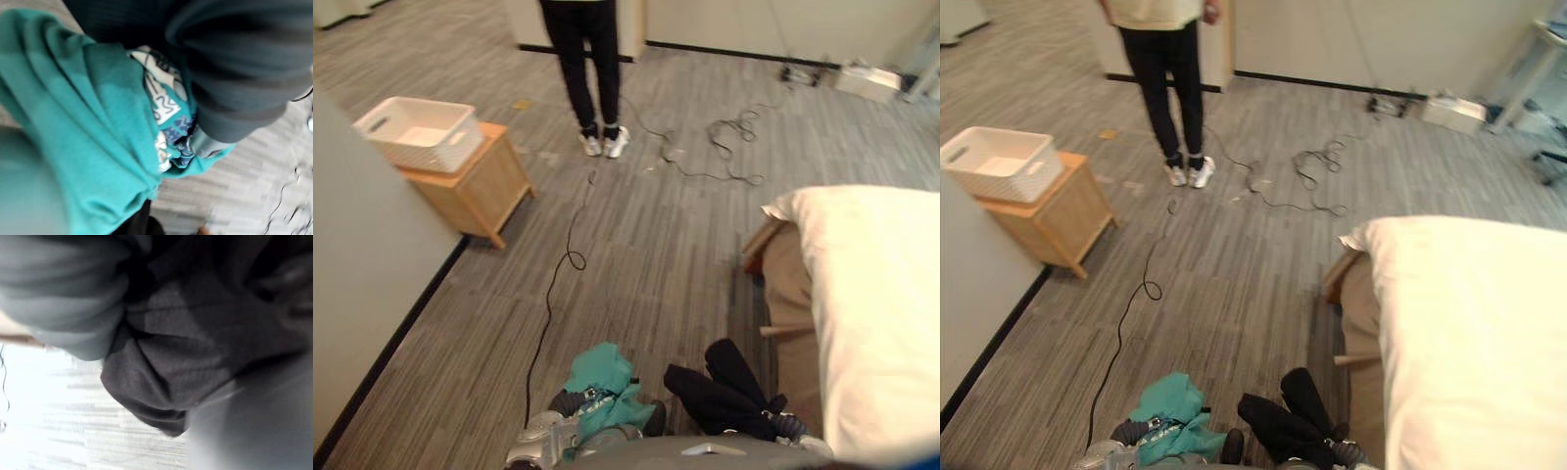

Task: Tidy the bed and pick cloth on bed and put in laundry

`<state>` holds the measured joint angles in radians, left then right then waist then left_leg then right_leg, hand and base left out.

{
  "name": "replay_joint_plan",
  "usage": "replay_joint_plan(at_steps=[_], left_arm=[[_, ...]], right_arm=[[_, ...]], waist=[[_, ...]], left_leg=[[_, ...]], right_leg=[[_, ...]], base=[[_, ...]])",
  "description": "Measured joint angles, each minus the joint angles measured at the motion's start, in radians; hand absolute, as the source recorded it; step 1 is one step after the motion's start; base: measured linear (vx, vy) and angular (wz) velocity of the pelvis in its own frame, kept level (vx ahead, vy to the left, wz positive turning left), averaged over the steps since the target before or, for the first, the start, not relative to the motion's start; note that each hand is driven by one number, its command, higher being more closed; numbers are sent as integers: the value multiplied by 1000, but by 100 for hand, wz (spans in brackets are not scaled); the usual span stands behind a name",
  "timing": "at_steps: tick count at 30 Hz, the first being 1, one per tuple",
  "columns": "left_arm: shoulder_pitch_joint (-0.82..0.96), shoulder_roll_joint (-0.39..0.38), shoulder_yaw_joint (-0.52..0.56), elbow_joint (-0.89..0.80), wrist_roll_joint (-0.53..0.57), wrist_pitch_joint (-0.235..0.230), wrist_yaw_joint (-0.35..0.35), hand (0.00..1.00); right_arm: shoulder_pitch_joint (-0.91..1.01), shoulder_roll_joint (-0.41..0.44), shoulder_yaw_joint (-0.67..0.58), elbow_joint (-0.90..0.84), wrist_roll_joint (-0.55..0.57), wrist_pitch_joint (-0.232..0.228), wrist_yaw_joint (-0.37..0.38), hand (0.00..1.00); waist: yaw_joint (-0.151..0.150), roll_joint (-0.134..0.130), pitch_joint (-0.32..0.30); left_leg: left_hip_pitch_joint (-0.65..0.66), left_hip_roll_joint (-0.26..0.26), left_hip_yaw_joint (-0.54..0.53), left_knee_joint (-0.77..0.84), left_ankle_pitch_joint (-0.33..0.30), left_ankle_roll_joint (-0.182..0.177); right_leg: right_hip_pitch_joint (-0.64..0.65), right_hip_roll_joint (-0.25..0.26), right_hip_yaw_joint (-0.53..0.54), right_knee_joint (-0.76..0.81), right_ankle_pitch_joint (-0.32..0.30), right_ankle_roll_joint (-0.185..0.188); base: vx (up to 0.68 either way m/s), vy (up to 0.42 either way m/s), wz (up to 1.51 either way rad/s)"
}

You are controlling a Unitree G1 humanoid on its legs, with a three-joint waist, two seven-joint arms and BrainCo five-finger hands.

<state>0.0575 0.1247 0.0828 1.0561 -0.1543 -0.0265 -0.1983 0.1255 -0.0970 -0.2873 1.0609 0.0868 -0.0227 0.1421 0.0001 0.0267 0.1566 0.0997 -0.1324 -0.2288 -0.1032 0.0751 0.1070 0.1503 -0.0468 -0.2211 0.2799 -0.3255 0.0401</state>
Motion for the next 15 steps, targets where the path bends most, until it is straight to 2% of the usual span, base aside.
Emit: replay_joint_plan(at_steps=[1,2,3,4,5,11,15], left_arm=[[-2,5,0,6,4,0,-1,100],[-2,17,0,15,11,0,1,100],[-12,2,-1,30,6,2,3,100],[-10,-5,-2,26,6,1,2,100],[-5,-27,-5,20,-31,-24,-35,100],[-4,-33,-2,13,-32,-24,-35,100],[-3,-32,2,10,-29,-30,-18,100]], right_arm=[[2,8,0,0,9,-3,2,100],[2,19,-1,1,13,-7,5,100],[-4,15,-6,24,13,1,5,100],[-3,11,-11,25,13,5,6,100],[-84,15,43,56,8,73,13,100],[-60,7,31,53,12,72,12,100],[-43,8,13,54,67,60,7,100]], waist=[[1,-15,-3],[-8,-62,-11],[-11,-37,-6],[-5,-27,-10],[-11,-42,10],[-14,-35,14],[-18,-38,16]], left_leg=[[1,2,75,3,-24,-3],[-12,-7,189,28,-33,2],[3,1,186,34,-26,-3],[13,2,178,27,-24,-6],[29,6,191,-3,5,-41],[26,7,200,-3,6,-42],[28,5,223,-3,4,-38]], right_leg=[[10,-14,12,-50,31,0],[33,-63,5,-116,124,8],[48,-59,-13,-102,123,8],[50,-56,-11,-97,122,8],[101,-38,-11,-156,107,5],[100,-37,-5,-168,98,10],[102,-38,13,-176,108,7]], base=[[22,-67,73],[21,-65,72],[31,-74,58],[34,-28,19],[-41,-38,0],[-23,-24,-2],[72,-21,-13]])
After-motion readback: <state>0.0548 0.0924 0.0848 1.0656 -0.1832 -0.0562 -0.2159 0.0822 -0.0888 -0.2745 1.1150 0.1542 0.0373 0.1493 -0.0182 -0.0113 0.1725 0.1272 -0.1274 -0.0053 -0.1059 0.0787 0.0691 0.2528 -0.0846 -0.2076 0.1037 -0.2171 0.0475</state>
